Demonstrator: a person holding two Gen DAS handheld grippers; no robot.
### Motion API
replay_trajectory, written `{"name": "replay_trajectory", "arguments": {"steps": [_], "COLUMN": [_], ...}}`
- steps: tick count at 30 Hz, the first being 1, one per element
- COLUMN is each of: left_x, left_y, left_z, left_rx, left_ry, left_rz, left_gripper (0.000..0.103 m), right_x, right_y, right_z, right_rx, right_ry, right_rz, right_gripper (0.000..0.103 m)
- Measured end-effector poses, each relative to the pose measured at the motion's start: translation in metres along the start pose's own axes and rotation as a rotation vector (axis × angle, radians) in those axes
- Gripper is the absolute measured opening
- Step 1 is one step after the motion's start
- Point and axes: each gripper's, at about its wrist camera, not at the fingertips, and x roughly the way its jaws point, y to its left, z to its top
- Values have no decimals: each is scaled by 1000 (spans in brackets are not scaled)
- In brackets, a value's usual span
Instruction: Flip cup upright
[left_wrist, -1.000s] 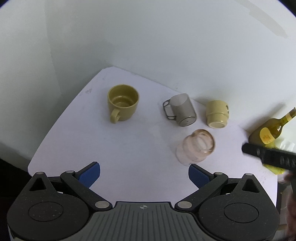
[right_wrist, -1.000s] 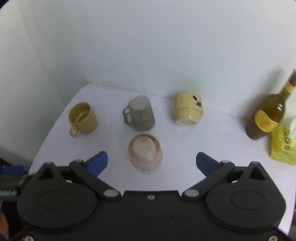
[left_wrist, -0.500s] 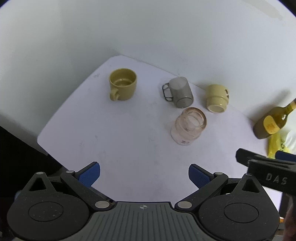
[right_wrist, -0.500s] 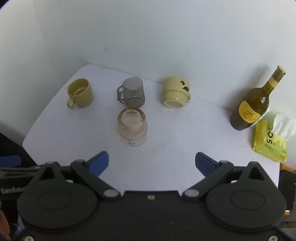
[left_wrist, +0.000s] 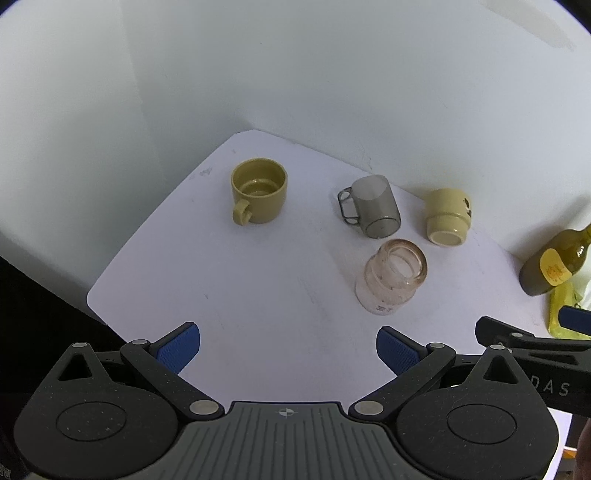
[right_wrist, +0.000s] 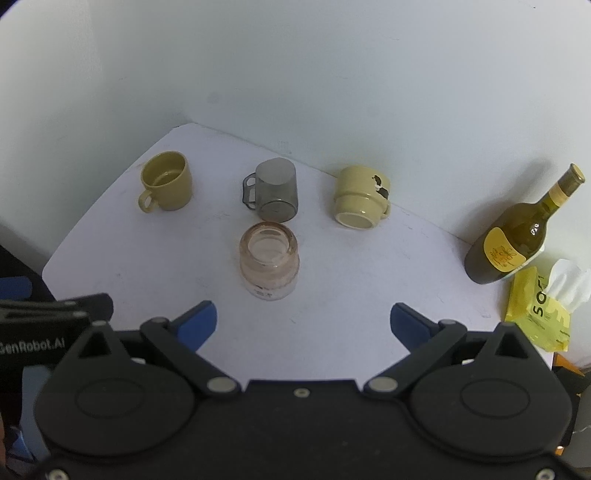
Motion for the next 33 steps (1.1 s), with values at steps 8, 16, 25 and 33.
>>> {"name": "replay_trajectory", "arguments": {"steps": [8, 16, 25, 33], "left_x": [2, 1, 0, -1], "left_y": [-4, 0, -3, -4], "left_z": [1, 4, 5, 7], "left_rx": [5, -9, 0, 4], "left_ry": [4, -2, -11, -13], "left_rz": [-3, 4, 4, 1], "left_gripper": [103, 103, 103, 103], "right_x": [6, 7, 6, 5], "right_y": [-5, -3, -7, -8], "right_z": [3, 5, 4, 4], "right_rx": [28, 19, 26, 25], "right_ry": [15, 11, 9, 3], "right_rz": [11, 20, 27, 23], "right_gripper": [101, 101, 101, 101]}}
